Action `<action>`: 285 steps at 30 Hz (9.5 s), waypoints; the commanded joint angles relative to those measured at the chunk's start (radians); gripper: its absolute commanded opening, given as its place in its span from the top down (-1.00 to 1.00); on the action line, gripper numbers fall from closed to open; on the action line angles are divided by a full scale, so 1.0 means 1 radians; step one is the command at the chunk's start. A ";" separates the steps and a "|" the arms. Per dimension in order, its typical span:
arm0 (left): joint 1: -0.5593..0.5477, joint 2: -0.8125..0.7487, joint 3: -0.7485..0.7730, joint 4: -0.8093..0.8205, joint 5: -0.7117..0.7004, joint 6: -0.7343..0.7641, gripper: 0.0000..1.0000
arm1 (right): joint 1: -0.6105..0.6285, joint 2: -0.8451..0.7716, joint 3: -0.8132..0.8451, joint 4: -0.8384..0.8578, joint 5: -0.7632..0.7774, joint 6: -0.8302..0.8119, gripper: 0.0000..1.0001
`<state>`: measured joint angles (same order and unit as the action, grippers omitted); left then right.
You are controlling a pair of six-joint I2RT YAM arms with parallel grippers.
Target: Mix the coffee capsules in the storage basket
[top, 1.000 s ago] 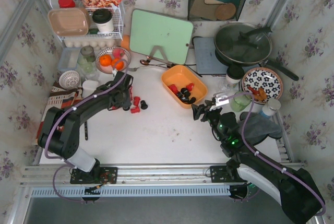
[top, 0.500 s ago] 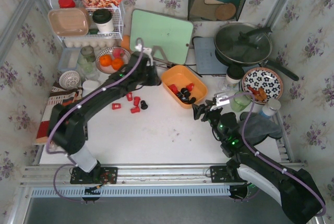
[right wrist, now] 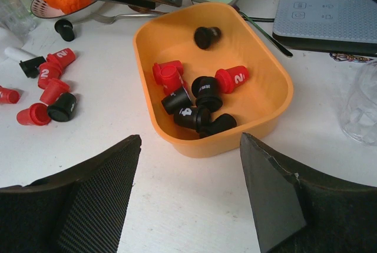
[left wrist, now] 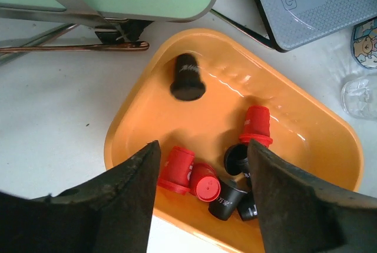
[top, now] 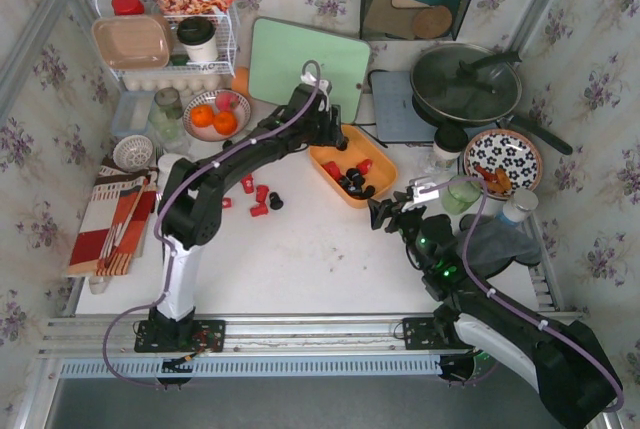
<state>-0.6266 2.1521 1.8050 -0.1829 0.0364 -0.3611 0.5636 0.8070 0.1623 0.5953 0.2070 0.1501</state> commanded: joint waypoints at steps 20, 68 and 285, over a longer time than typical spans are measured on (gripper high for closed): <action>0.001 -0.701 -0.619 -0.069 -0.169 0.036 -0.32 | 0.004 0.122 0.026 0.091 -0.073 -0.024 -0.52; 0.103 -0.552 -0.951 0.041 -0.219 -0.138 -0.08 | 0.006 -0.060 0.179 -0.346 -0.080 -0.024 -0.51; 0.275 -0.801 -0.913 0.023 -0.003 -0.076 0.14 | 0.069 0.372 0.435 -0.460 0.200 0.059 -0.28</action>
<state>-0.3187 1.3983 0.8848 -0.2234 -0.0483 -0.4252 0.6327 1.2209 0.6243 0.0746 0.3683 0.2173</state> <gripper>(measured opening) 0.486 0.639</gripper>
